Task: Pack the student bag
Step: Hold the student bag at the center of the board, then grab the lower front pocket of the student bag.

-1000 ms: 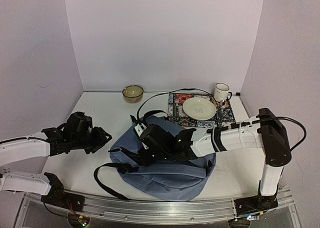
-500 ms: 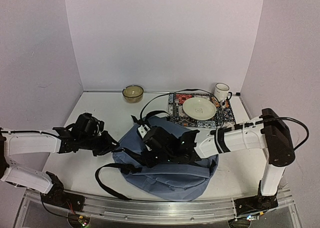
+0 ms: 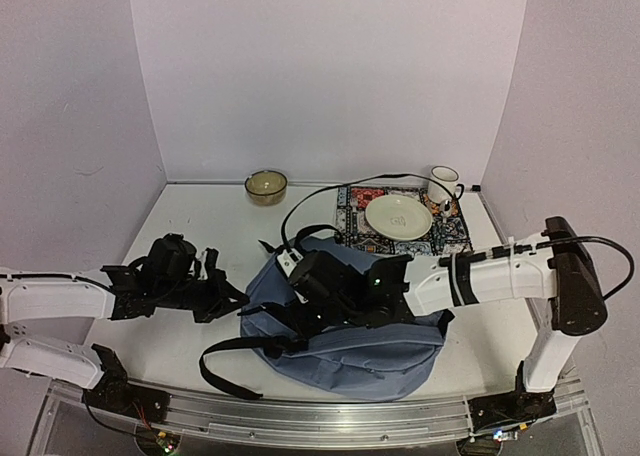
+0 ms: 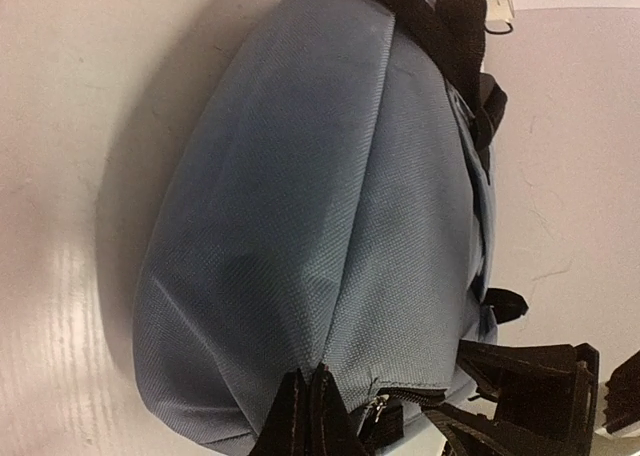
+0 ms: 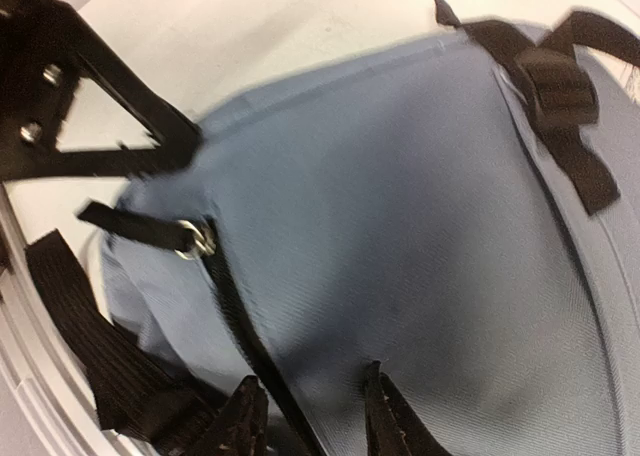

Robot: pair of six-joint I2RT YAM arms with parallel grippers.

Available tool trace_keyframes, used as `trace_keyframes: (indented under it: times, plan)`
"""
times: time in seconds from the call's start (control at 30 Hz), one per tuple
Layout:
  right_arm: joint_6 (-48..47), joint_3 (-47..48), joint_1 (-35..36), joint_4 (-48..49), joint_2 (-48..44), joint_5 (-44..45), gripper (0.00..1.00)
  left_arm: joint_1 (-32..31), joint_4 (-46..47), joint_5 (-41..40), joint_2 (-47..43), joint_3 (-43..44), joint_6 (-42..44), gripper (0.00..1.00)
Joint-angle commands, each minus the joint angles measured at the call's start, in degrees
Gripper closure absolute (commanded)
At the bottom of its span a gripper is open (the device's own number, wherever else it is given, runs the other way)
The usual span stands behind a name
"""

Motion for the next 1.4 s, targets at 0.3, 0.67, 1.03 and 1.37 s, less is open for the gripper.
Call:
trace_keyframes:
  times: [0.3, 0.67, 1.03, 1.37]
  plan:
    - [-5.38, 11.02, 3.82, -1.91, 1.59, -3.53, 0.54, -4.21, 10.37, -1.13, -3.52, 0.64, -7.58, 1.00]
    - [-8.44, 18.51, 4.12, -2.16, 10.14, -3.51, 0.51, -4.74, 10.35, -0.69, -4.18, 0.95, -8.50, 1.00]
    - [-8.28, 19.72, 4.12, -2.70, 12.62, -0.13, 0.65, -4.92, 10.32, -0.80, -4.62, 1.12, -8.66, 1.00]
    - [-7.18, 17.25, 4.15, -2.70, 8.69, 0.43, 0.86, -4.92, 10.08, -2.48, -5.05, -0.24, -8.09, 1.00]
